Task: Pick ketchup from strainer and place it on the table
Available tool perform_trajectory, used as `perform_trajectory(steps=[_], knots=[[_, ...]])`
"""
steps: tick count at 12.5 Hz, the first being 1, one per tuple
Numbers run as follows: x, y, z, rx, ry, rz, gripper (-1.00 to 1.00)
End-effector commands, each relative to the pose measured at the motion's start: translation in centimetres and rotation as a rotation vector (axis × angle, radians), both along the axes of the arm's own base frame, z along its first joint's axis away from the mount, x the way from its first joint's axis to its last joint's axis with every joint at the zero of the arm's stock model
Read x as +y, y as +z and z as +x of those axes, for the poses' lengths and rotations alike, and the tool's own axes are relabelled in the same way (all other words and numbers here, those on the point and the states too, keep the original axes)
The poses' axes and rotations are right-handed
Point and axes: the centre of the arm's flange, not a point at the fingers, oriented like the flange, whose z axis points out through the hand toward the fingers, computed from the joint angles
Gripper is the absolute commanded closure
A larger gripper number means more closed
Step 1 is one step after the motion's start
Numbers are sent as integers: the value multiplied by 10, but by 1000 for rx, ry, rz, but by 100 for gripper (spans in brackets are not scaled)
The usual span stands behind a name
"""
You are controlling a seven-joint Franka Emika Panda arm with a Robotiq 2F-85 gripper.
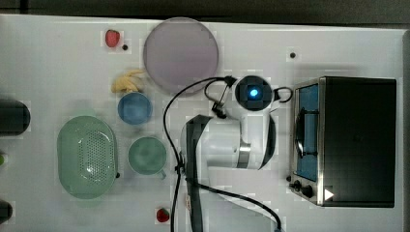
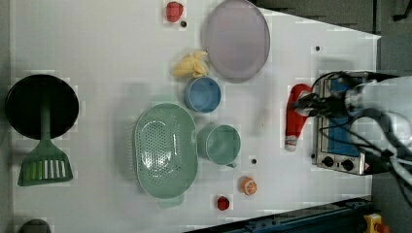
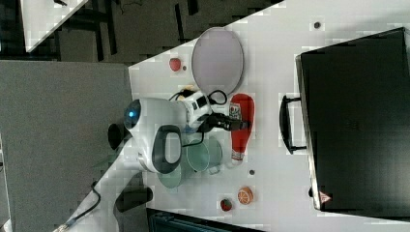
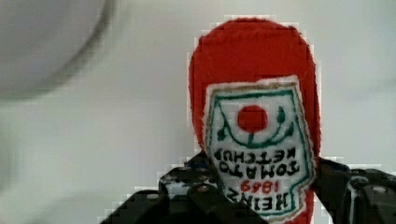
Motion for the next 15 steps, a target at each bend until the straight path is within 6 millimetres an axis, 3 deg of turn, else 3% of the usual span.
perform_trajectory(steps=[1,4,6,7,8,10,15], knots=[[34,-16,5,-52,94,18,-16],[36,-56,1,-30,92,41,-24],[37,-65,5,-69,91,47,-65],[37,-59,8,-86,92,44,-87],[36,-46,12,-103,94,37,-100],[33,-2,26,-141,92,16,-100],[22,148,65,-199,4,-39,-100]])
